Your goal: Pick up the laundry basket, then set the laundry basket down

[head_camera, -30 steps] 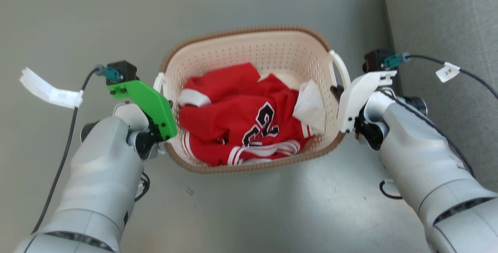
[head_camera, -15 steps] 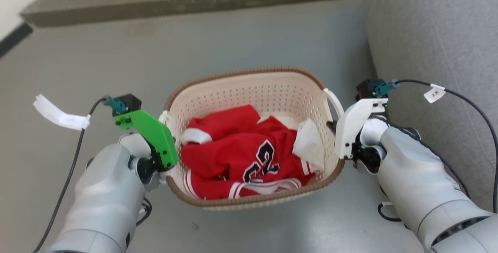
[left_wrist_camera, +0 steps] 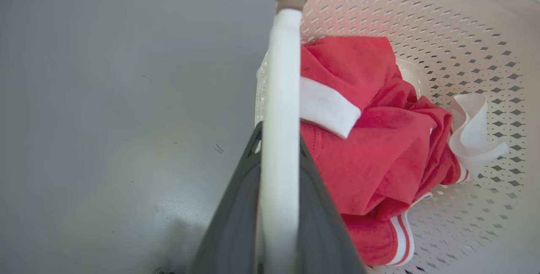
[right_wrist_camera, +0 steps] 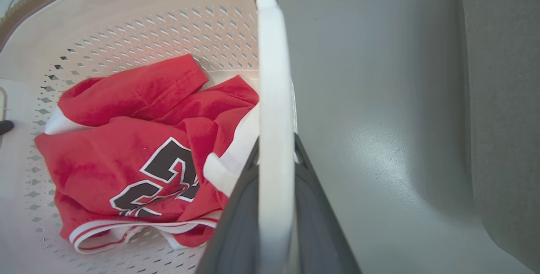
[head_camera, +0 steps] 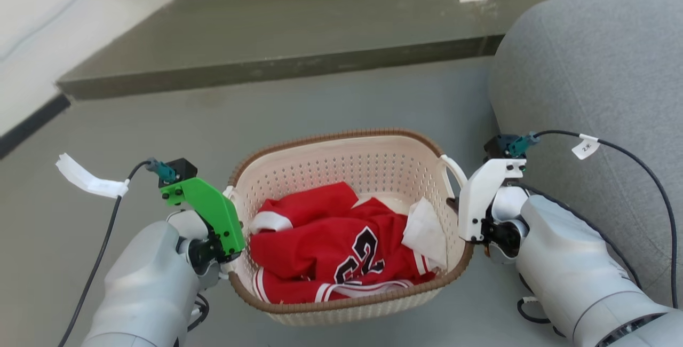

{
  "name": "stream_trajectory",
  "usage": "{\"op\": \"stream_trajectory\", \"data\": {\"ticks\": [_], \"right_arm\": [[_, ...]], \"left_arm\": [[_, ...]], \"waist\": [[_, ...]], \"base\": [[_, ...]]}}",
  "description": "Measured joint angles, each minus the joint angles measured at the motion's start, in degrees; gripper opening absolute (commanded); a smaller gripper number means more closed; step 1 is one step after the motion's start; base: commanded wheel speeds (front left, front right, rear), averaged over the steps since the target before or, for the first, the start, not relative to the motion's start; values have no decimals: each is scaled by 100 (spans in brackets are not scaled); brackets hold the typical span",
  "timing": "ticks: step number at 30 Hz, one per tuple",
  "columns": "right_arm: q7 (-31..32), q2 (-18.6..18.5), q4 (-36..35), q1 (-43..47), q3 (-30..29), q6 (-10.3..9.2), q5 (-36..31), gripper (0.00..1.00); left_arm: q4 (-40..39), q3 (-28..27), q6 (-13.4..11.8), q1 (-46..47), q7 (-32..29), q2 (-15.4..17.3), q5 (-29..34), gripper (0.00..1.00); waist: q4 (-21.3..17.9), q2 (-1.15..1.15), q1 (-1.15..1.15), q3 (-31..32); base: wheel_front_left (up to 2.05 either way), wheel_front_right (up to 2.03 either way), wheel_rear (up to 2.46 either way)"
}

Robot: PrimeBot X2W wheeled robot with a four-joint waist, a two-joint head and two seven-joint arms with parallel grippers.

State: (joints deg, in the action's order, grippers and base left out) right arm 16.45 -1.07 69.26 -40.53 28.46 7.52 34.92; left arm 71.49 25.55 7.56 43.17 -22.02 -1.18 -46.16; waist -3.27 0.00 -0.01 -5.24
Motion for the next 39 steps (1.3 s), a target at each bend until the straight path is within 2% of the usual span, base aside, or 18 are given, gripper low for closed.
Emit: {"op": "stream_trajectory", "data": {"ticks": [10,39], "right_arm": [[233,0,-1,108,88,-2,97,0],[328,1,-29,200,257,-3,349,0]], "left_arm": [[16,2,0,-127,-190,16,-55,0],[2,31,0,-272,-302,77,-216,0]], "waist": [[-2,0,0,339],[-32,0,0,465]], "base": [[0,0,0],[0,0,0]]}}
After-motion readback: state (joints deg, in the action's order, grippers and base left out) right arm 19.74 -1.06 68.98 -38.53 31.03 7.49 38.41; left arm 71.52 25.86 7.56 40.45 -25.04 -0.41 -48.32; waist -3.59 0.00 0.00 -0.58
